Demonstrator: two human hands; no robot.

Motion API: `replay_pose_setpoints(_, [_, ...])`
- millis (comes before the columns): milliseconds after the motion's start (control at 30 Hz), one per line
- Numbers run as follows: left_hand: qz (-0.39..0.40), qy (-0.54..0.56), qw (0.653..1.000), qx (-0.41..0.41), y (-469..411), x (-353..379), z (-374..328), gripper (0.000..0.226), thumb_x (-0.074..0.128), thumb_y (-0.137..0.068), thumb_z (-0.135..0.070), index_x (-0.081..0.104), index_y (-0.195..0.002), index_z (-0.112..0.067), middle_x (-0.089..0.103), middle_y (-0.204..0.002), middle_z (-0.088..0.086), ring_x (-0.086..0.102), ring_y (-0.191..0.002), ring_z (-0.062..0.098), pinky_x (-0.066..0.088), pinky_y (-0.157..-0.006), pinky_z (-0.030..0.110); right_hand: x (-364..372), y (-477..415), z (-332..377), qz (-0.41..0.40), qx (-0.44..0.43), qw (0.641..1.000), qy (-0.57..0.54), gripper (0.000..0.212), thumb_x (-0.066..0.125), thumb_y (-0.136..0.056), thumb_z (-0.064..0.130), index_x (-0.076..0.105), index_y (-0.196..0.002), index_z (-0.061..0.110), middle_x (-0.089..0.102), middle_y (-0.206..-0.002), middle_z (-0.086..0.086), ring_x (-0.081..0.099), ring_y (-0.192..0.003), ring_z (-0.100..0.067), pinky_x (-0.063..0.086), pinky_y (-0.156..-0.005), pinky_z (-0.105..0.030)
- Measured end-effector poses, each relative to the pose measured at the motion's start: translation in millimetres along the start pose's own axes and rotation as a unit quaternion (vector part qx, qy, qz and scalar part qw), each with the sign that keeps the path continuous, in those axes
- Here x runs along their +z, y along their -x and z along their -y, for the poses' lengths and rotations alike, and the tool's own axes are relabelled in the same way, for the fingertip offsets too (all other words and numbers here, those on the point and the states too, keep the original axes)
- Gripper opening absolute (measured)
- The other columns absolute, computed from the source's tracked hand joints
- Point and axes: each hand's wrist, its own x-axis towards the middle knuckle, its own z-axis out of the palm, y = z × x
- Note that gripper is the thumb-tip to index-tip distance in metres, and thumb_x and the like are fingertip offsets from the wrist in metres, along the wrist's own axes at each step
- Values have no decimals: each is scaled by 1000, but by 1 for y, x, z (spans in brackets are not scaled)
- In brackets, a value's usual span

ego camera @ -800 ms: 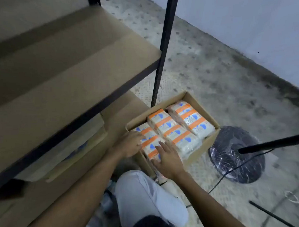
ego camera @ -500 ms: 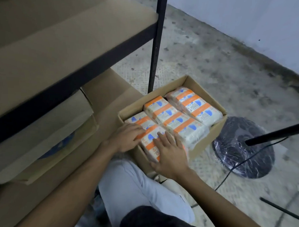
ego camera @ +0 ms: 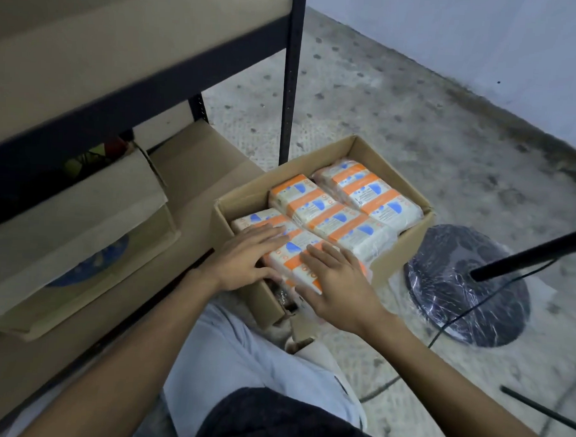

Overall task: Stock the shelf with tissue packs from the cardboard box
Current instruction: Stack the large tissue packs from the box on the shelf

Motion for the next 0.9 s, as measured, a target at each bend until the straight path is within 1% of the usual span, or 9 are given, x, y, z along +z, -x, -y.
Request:
replay_pose_setpoints(100, [11, 3, 999, 34, -2, 7, -5, 69, 50, -89, -56, 22, -148, -35, 18, -158, -13, 3, -147, 8, 11, -120, 35, -6, 4, -1, -6, -12, 1000, 0, 67, 30, -87, 59, 54, -131, 16, 51, -140, -5, 40, -134, -29, 26, -109, -46])
replay_pose_setpoints(167, [11, 44, 999, 20, -1, 8, -13, 62, 53, -93, -43, 28, -148, -30, 25, -156, -12, 10, -146, 6, 18, -119, 38, -9, 6, -2, -14, -16, 1000, -4, 56, 43, -88, 52, 57, -127, 15, 55, -136, -5, 46, -129, -29, 30, -107, -45])
replay_pose_setpoints(233, [-3, 75, 997, 2, 1, 8, -19, 58, 54, -94, -34, 32, -146, -29, 30, -153, -10, 18, -143, 5, 22, -118, 39, -11, 8, -3, -14, -17, 1000, -13, 51, 49, -87, 47, 58, -126, 15, 57, -134, -6, 48, -127, -29, 32, -107, -44])
replay_pose_setpoints(300, [-30, 82, 996, 0, 4, 6, -24, 54, 55, -94, -30, 36, -145, -28, 35, -151, -8, 22, -142, 6, 21, -118, 37, -15, 9, -3, -9, -21, 999, -24, 52, 47, -88, 46, 57, -127, 14, 57, -135, -8, 48, -127, -30, 31, -110, -42])
replay_pose_setpoints(400, [-72, 74, 995, 15, 6, 2, -32, 50, 52, -94, -27, 39, -143, -25, 41, -148, -5, 27, -140, 8, 20, -118, 36, -22, 13, -2, -5, -34, 999, -39, 57, 35, -90, 49, 54, -129, 12, 57, -134, -10, 50, -126, -29, 32, -112, -40])
replay_pose_setpoints(533, [-108, 49, 992, 35, 9, -7, -47, 49, 39, -93, -34, 44, -140, -23, 46, -144, -3, 33, -138, 11, 21, -117, 35, -36, 26, 2, -23, -41, 998, -44, 59, 29, -92, 46, 51, -133, 10, 56, -135, -11, 49, -127, -27, 33, -112, -39])
replay_pose_setpoints(700, [-166, 21, 984, 56, 13, -35, -65, 47, 39, -94, -37, 46, -138, -23, 49, -141, -3, 36, -136, 11, 27, -114, 35, -58, 38, 13, -78, -54, 995, -6, 55, 30, -93, 41, 53, -131, 8, 57, -133, -14, 51, -125, -33, 38, -109, -43])
replay_pose_setpoints(800, [-197, 1, 977, 81, 15, -63, -75, 46, 39, -96, -39, 47, -137, -20, 50, -141, -2, 37, -136, 13, 28, -114, 41, -80, 41, 24, -137, -69, 988, 30, 49, 37, -92, 36, 58, -125, 7, 63, -125, -14, 58, -117, -34, 46, -101, -44])
replay_pose_setpoints(900, [-246, -31, 963, 108, 16, -96, -83, 40, 46, -97, -29, 51, -134, -16, 52, -139, 2, 40, -135, 16, 30, -113, 42, -107, 41, 38, -192, -82, 976, 61, 47, 39, -91, 35, 61, -122, 7, 65, -122, -13, 60, -113, -33, 48, -97, -43])
